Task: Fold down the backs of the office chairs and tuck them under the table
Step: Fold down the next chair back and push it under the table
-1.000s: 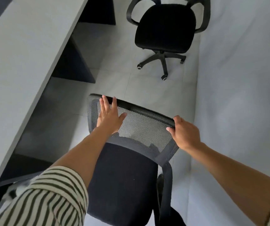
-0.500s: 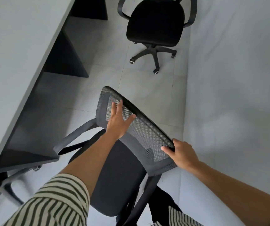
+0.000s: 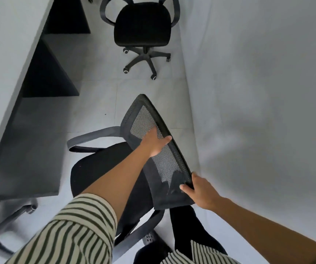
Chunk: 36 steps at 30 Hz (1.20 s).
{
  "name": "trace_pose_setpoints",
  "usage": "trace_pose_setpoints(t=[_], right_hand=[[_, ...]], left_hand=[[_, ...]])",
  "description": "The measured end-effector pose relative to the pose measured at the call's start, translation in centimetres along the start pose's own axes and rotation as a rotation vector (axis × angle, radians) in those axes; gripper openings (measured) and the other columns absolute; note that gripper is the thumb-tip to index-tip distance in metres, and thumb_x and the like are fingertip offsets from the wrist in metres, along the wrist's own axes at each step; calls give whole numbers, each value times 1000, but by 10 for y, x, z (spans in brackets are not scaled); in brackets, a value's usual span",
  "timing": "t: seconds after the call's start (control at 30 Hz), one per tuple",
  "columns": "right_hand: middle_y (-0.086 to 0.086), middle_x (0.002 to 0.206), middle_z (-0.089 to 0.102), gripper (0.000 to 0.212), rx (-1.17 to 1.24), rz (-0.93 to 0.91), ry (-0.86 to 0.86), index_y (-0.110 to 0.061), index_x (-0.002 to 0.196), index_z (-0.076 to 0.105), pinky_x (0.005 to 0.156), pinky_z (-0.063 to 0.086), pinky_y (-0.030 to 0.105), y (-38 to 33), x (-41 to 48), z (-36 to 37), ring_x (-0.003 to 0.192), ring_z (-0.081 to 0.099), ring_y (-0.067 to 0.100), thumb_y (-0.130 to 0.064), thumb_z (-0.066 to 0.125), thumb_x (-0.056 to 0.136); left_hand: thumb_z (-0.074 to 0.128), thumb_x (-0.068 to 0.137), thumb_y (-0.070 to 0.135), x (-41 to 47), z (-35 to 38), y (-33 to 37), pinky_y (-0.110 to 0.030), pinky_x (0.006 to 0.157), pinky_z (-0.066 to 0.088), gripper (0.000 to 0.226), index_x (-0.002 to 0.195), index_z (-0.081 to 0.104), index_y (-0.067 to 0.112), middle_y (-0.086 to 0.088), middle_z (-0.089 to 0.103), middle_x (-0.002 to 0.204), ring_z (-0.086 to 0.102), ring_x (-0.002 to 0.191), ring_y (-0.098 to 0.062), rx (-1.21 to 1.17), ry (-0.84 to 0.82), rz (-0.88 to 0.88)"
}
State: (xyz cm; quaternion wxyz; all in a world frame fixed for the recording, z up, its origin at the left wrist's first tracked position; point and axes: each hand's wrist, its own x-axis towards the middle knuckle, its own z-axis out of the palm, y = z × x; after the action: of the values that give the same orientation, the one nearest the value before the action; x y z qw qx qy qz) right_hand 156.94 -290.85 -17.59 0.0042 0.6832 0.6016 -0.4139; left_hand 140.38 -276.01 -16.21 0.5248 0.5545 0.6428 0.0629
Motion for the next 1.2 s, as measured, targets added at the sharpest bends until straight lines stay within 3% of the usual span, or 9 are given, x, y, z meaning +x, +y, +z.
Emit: trace_pose_setpoints(t=[0.13, 0.33, 0.43, 0.53, 0.67, 0.77, 0.87, 1.03, 1.2], right_hand=[[10, 99, 66, 56, -38, -29, -117, -10, 115, 44, 79, 50, 42, 4, -61, 50, 91, 64, 30, -58, 46, 86], [-8, 89, 62, 50, -24, -60, -496, -27, 93, 54, 78, 47, 33, 15, -104, 64, 85, 61, 15, -71, 52, 70], [-2, 102, 66, 41, -142, -83, -352, -21, 109, 57, 82, 45, 31, 39, -90, 38, 96, 61, 18, -52, 56, 83], [4, 116, 62, 36, -325, -173, 25, -18, 122, 51, 82, 48, 35, 46, -66, 2, 104, 58, 24, -33, 52, 90], [13, 131, 54, 56, -502, -584, 321, -14, 123, 54, 85, 51, 48, 7, -29, -16, 124, 46, 35, -14, 70, 70], [18, 139, 48, 64, -823, -861, 184, -14, 121, 55, 102, 38, 53, -24, -9, -3, 135, 34, 40, -13, 73, 60], [14, 137, 50, 58, -1042, -851, -49, -14, 125, 49, 111, 25, 52, -41, -4, 21, 138, 30, 35, -25, 67, 71], [13, 123, 60, 58, -953, -876, -170, -8, 115, 54, 99, 44, 43, -33, -20, 63, 126, 48, 34, -25, 68, 61], [3, 109, 71, 62, -807, -931, -117, -18, 104, 67, 86, 54, 39, -34, -13, 69, 106, 65, 26, -25, 72, 43]], left_hand=[[58, 87, 45, -51, 32, -24, -43, 115, 26, 85, 149, 6, 17, -11, 17, 157, 26, 141, -29, 86, -43, 0], [64, 85, 40, -117, 50, -61, -37, 111, 31, 85, 149, 11, 22, -10, 24, 155, 33, 138, -27, 210, -131, 38], [61, 86, 42, -150, 62, -77, -38, 112, 31, 85, 149, 7, 25, -9, 21, 156, 32, 138, -27, 256, -135, 36], [67, 78, 47, -185, 85, -100, -47, 112, 31, 103, 147, -9, 32, -7, 8, 159, 26, 141, -28, 338, -193, -20], [68, 75, 36, -218, 100, -128, -48, 100, 43, 108, 142, -16, 41, -5, 10, 159, 38, 134, -31, 525, -125, -26], [62, 76, 37, -244, 95, -150, -45, 95, 47, 95, 144, -3, 43, -1, 26, 153, 45, 127, -29, 546, -82, -44], [56, 82, 41, -276, 93, -174, -42, 98, 46, 78, 145, 11, 39, 1, 41, 144, 49, 122, -26, 565, -12, -118], [56, 84, 37, -337, 96, -233, -42, 108, 35, 62, 141, 35, 26, -3, 45, 143, 44, 130, -27, 566, 208, -308], [84, 39, 21, -361, 80, -286, -42, 81, 55, 75, 111, 65, 17, -8, 70, 105, 68, 97, -30, 617, 326, -425]])
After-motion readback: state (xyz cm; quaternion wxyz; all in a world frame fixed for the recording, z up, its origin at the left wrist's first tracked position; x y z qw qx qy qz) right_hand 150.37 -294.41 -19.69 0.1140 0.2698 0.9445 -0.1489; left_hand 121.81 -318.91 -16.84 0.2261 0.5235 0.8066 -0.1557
